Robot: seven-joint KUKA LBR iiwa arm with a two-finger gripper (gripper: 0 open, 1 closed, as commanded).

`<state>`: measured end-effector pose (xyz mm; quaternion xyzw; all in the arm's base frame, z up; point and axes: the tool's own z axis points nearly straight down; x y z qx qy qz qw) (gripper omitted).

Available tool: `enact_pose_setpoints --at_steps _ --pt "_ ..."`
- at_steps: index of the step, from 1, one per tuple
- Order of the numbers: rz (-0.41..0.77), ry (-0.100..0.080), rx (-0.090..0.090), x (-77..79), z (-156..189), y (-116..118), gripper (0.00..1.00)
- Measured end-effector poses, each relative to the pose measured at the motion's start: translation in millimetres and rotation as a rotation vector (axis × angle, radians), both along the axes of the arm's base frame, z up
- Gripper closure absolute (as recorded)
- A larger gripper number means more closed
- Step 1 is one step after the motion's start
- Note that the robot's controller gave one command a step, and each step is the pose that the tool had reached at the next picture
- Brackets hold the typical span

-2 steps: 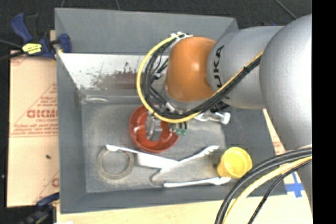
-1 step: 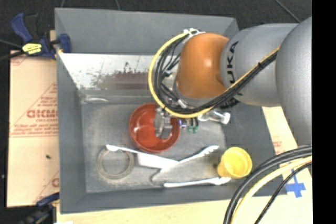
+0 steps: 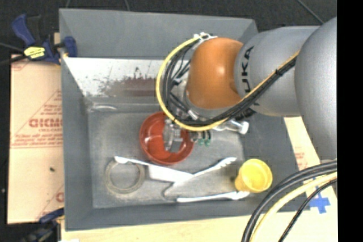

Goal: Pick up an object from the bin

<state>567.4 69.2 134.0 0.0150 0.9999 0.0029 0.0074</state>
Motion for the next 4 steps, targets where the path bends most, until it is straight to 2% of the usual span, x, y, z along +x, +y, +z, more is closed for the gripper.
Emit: enact_pose_setpoints --at_steps 4 --pt "0.011 0.0 0.0 1.1 -3.0 -0.1 1.0"
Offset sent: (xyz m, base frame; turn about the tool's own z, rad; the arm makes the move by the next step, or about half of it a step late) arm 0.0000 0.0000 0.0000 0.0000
